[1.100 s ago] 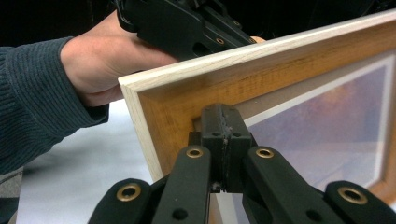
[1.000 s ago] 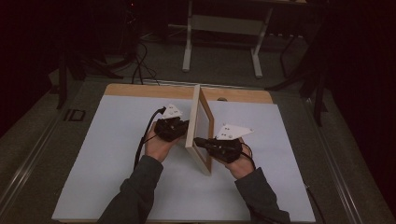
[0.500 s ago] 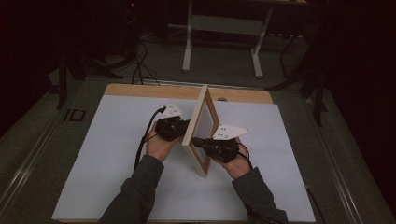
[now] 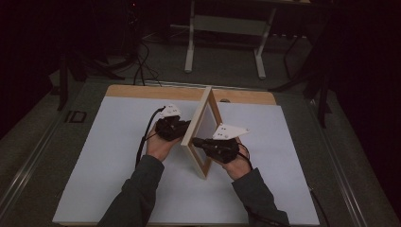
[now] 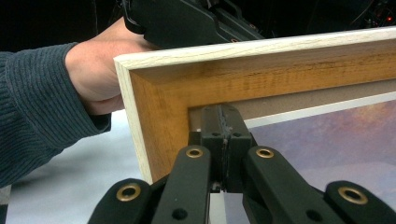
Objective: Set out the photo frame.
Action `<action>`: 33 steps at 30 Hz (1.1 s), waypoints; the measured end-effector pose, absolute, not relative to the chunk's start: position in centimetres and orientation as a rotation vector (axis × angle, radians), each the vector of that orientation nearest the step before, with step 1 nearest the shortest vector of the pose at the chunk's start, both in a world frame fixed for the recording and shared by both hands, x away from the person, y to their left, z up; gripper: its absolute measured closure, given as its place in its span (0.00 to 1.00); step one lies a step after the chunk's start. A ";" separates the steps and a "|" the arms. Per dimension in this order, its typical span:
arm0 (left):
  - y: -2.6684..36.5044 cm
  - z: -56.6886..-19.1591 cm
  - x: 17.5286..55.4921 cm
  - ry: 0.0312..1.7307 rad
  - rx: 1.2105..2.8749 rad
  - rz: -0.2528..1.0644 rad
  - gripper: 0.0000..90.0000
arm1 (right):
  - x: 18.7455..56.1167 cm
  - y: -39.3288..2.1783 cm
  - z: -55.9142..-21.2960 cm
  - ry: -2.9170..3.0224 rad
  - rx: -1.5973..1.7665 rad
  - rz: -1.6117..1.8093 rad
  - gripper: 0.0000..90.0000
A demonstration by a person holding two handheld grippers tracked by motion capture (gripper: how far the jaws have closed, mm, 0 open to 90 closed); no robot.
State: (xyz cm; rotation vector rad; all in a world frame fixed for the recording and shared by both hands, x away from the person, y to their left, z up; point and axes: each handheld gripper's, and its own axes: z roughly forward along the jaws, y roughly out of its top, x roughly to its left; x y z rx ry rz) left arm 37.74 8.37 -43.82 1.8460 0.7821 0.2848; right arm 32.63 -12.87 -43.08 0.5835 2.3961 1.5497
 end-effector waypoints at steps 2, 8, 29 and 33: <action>8.5 -43.8 37.8 0.786 1.846 0.285 1.00 | 32.7 -12.7 -43.1 2.392 0.588 1.552 1.00; 9.1 -43.3 37.6 0.847 1.830 0.334 0.91 | 32.7 -12.8 -43.2 2.388 0.588 1.541 0.98; 12.4 -43.8 34.6 0.896 1.786 0.216 0.59 | 33.1 -16.0 -44.1 2.373 0.679 1.508 0.76; 13.1 -43.9 33.6 0.894 1.780 0.203 0.56 | 33.0 -16.2 -44.2 2.373 0.682 1.501 0.73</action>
